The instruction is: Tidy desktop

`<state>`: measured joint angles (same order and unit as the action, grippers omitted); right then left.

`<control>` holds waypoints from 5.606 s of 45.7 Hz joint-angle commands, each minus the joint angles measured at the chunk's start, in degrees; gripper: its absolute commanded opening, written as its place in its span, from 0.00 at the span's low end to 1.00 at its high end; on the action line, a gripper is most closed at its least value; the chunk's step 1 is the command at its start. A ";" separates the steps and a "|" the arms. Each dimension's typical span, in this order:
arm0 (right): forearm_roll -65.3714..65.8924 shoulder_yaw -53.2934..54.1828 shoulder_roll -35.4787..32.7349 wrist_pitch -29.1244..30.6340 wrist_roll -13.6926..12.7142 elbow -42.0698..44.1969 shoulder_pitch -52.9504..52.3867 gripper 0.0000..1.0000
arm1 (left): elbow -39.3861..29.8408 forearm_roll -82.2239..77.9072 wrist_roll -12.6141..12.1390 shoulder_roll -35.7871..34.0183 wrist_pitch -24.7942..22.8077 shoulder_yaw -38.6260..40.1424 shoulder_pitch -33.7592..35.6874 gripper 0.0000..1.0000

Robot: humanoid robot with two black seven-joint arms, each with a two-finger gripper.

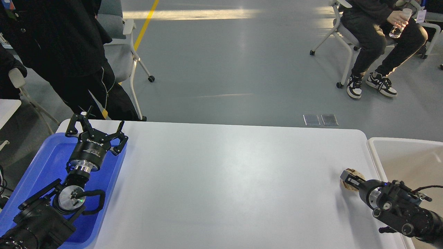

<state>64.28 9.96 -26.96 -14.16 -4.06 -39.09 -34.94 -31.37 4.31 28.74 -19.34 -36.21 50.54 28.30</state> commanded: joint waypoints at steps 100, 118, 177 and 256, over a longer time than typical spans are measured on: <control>-7.24 -10.23 -46.95 24.01 3.27 -36.76 -31.60 0.00 | 0.00 0.09 0.00 0.00 0.09 0.00 0.00 1.00; -23.67 -10.49 -44.05 20.31 8.63 -23.40 -26.15 0.00 | 0.00 0.00 0.00 0.00 0.09 0.00 0.00 1.00; -53.56 -9.17 -2.22 16.18 11.36 35.13 3.21 0.00 | 0.08 0.00 0.00 0.00 0.00 0.08 0.00 1.00; -60.42 16.74 -11.44 14.95 25.95 14.59 0.13 1.00 | 0.00 0.00 0.00 0.00 0.09 0.09 -0.09 1.00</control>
<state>4.61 13.70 -30.61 0.50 14.14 -7.81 -35.38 -31.37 4.32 28.74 -19.33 -36.22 50.63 28.32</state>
